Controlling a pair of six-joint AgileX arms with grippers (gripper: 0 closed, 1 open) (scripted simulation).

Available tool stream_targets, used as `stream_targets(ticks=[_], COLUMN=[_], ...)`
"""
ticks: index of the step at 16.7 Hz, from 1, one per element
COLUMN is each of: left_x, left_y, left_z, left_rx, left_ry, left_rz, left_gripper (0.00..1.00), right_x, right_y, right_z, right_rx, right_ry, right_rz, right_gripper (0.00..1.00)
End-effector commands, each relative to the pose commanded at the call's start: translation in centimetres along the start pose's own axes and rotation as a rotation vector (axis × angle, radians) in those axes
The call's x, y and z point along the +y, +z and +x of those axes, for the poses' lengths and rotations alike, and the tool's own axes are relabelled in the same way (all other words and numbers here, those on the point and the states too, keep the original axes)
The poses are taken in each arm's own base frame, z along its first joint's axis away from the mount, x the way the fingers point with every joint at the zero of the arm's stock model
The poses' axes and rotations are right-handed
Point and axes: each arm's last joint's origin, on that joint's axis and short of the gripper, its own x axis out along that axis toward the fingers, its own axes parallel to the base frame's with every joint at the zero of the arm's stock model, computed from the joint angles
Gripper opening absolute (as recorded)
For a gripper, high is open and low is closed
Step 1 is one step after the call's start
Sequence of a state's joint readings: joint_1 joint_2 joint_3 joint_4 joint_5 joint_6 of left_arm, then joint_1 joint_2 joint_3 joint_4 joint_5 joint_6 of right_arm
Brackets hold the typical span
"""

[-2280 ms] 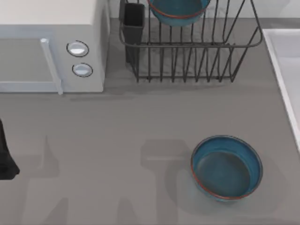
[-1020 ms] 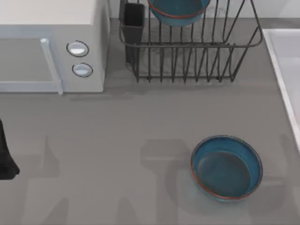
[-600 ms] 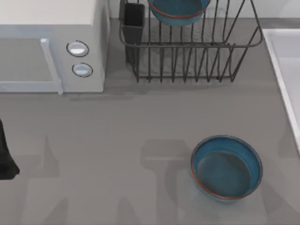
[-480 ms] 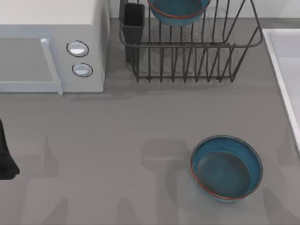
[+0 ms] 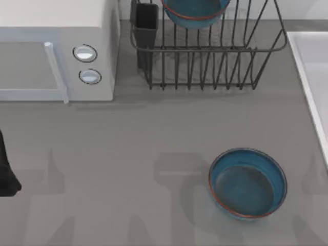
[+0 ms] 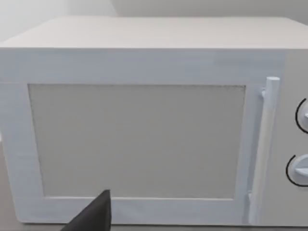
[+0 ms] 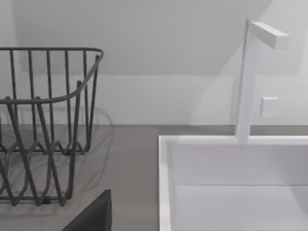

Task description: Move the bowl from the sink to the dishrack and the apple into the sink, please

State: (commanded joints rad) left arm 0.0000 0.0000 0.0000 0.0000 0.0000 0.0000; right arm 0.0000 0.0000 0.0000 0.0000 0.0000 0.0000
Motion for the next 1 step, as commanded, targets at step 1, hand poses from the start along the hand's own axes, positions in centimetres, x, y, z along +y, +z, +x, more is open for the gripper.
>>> stream_targets(ticks=[1], left_x=[0.0], left_y=[0.0], left_z=[0.0], left_rx=[0.0], left_ry=[0.0], left_rz=[0.0], left_gripper=[1.0], right_x=[0.0], right_y=[0.0], right_z=[0.0], right_rx=[0.0], right_ry=[0.0], right_rz=[0.0], right_gripper=[1.0])
